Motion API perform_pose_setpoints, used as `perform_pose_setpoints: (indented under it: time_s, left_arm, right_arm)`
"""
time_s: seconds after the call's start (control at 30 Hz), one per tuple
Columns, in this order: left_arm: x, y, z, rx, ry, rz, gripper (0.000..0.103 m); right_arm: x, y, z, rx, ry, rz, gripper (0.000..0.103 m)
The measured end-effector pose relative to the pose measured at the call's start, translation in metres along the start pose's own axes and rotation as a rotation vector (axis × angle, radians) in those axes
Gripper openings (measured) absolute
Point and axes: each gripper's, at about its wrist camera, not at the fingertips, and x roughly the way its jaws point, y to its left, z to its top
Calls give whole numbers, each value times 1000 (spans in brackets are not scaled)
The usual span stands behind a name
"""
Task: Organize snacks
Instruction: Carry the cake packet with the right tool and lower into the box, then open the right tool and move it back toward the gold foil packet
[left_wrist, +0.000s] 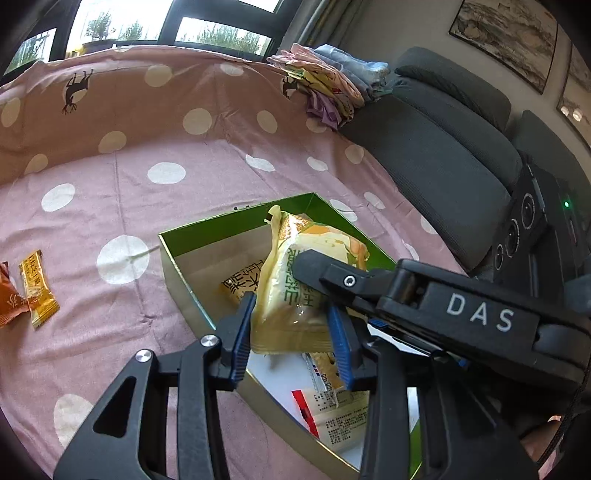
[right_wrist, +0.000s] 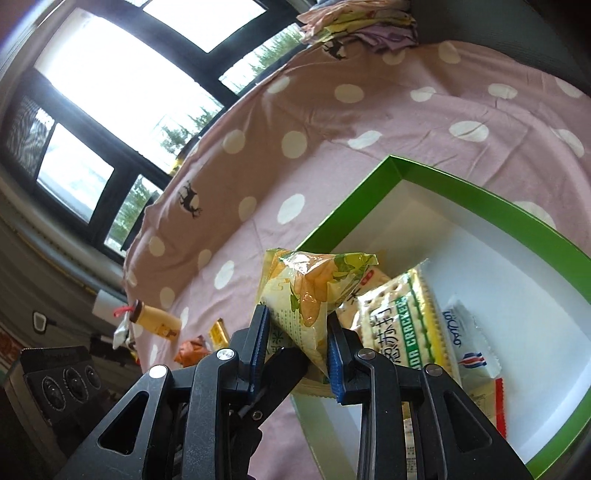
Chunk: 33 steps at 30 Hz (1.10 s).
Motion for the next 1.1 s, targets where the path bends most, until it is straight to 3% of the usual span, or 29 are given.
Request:
perform_pose_setpoints:
  time_s: [0.27,0.57,0.9,1.0,1.1]
  left_arm:
    - [29,0,3,6,98,5,36]
    - [35,9,3,-40,119,-5,36]
    - [7,12,-6,-13,72,55,34]
    - [-11,23,-11,-48,30,41,38]
    - [-33,40,-17,-101,-3,86,47]
  right_arm:
    - [10,-27,4,87,23,-59,30]
    - [11,-32,2,109,14,-119,28]
    - [8,-34,2,126,-12,-183,25]
    - [5,-30,2,111,-32,-225,25]
    - [-5,-23,2,83,-91,-276,25]
